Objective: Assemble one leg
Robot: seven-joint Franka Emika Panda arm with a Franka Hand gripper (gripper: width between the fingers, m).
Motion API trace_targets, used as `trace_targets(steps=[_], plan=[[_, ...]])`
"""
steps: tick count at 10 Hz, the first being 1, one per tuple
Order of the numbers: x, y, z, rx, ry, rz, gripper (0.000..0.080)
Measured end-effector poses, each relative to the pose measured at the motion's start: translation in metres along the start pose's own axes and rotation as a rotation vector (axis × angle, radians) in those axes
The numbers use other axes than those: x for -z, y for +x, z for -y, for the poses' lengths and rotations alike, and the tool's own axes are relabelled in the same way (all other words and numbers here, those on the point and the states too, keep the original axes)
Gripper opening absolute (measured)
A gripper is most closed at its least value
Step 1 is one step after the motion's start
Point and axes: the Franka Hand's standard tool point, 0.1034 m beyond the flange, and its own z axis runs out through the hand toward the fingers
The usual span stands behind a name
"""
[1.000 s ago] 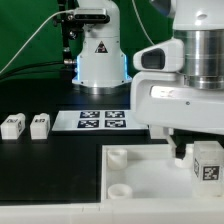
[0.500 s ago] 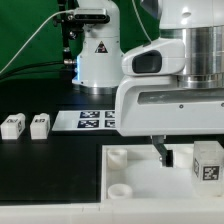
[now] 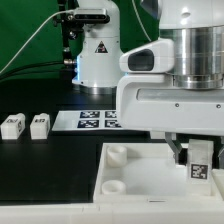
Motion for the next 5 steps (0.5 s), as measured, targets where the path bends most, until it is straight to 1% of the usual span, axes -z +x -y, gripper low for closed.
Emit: trace_targets(steps=[1, 2, 3, 4, 5], plan=[[-0.001, 0.001, -0.002, -0.102, -0.009, 0.01, 0.0294], [0.0, 0.003, -0.005, -0.217, -0.037, 0.035, 0.0295], [0.0, 0.006, -0.012, -0.319, -0.064, 0.044, 0.0295], [0.002, 0.008, -0.018, -0.39, -0.088, 0.041, 0.0295], [0.003, 0.01, -0.024, -0.45, -0.12, 0.029, 0.0303]])
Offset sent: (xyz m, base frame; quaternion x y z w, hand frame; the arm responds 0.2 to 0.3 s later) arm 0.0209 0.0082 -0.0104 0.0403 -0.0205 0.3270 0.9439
